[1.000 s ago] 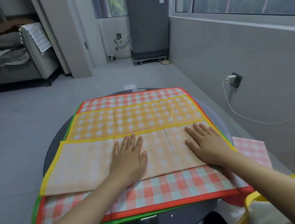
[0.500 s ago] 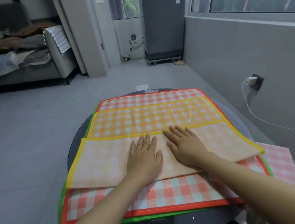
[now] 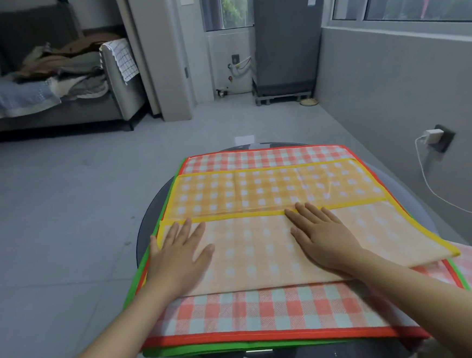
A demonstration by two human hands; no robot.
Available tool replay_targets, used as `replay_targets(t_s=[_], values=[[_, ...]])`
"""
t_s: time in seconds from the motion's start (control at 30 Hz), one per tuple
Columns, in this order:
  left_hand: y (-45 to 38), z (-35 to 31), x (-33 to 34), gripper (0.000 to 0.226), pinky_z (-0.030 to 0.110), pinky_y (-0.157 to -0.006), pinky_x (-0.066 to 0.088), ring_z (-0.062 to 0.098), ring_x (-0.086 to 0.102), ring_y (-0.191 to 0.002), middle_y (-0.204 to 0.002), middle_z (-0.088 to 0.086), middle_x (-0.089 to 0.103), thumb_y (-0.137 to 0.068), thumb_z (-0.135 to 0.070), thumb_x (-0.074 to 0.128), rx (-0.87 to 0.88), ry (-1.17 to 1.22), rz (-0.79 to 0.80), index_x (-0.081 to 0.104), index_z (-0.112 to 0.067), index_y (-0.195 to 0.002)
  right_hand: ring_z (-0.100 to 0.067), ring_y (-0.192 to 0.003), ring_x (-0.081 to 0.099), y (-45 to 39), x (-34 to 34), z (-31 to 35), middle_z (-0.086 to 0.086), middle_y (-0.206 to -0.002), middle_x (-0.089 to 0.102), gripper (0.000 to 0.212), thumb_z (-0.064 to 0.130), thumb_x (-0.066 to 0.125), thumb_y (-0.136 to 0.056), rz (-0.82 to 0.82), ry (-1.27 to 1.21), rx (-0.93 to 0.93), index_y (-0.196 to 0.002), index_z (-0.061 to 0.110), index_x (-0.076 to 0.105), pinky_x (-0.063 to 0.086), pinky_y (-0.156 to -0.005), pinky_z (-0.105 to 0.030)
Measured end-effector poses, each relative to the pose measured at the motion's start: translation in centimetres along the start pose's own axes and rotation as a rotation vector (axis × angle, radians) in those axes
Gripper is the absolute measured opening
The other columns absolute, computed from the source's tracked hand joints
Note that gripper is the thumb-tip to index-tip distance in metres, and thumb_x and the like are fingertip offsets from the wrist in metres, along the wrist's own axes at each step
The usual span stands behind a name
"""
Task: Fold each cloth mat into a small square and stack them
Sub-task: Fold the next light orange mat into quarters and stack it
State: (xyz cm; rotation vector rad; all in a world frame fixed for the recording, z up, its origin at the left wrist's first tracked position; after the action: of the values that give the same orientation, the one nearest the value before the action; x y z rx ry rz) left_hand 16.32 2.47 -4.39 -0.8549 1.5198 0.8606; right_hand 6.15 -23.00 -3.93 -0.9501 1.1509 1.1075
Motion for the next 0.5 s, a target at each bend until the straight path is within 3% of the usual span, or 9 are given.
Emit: replay_targets(t_s=[0.13,0.23,0.37,0.5], values=[[-0.1,-0.5,-0.1,0.061,0.058,-0.111,-0.014,0.014,-0.013,-0.145,-0.158,-0.009,-0.011,-0.093,-0.06,0.015,0.006,0.002,0.019,0.001,-0.04,-0.149,-0.012,-0.146,0.0,-0.1,0.0,0.1,0.007,-0.158,0.006,0.052,0.047,0.012,-0.098,0.009,0.017,0.007,-0.148,0.035,0.01,0.0,-0.118,-0.033],[-0.5,-1.2,-1.0,0.06,0.055,-0.111,-0.017,0.014,-0.008,-0.146,-0.159,-0.005,-0.004,-0.094,-0.059,0.018,0.024,0.04,-0.001,0.012,-0.035,-0.149,-0.015,-0.144,0.014,-0.5,-1.2,0.5,0.006,-0.156,0.02,0.05,0.043,0.027,-0.098,-0.017,0.046,-0.004,-0.147,0.033,0.022,0.01,-0.115,-0.032],[-2.8,-3.3,-2.7,0.052,0.05,-0.114,-0.012,0.01,0.004,-0.146,-0.159,-0.002,0.012,-0.097,-0.051,0.023,0.059,0.131,-0.053,0.03,-0.031,-0.145,-0.014,-0.134,0.035,-2.6,-3.6,0.4,0.008,-0.143,0.044,0.042,0.04,0.039,-0.096,-0.137,0.006,-0.006,-0.137,0.033,0.043,0.022,-0.106,-0.029],[-7.2,-5.3,-3.6,0.047,0.047,-0.116,-0.007,0.011,0.015,-0.144,-0.155,-0.002,0.025,-0.099,-0.046,0.025,0.08,0.217,-0.071,0.039,-0.028,-0.14,-0.016,-0.129,0.041,-6.5,-4.2,-0.7,0.008,-0.137,0.052,0.037,0.038,0.04,-0.096,-0.158,-0.01,0.009,-0.131,0.031,0.051,0.025,-0.104,-0.031]])
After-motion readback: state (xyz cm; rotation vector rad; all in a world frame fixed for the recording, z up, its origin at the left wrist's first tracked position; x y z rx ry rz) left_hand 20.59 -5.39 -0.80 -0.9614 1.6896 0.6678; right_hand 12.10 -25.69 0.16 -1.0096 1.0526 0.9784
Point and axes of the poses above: each hand's wrist, its own y-axis away from the middle knuckle, its own x-axis out of the palm, z = x × y, the point moved 8 cm from there along -y, towards the middle knuckle
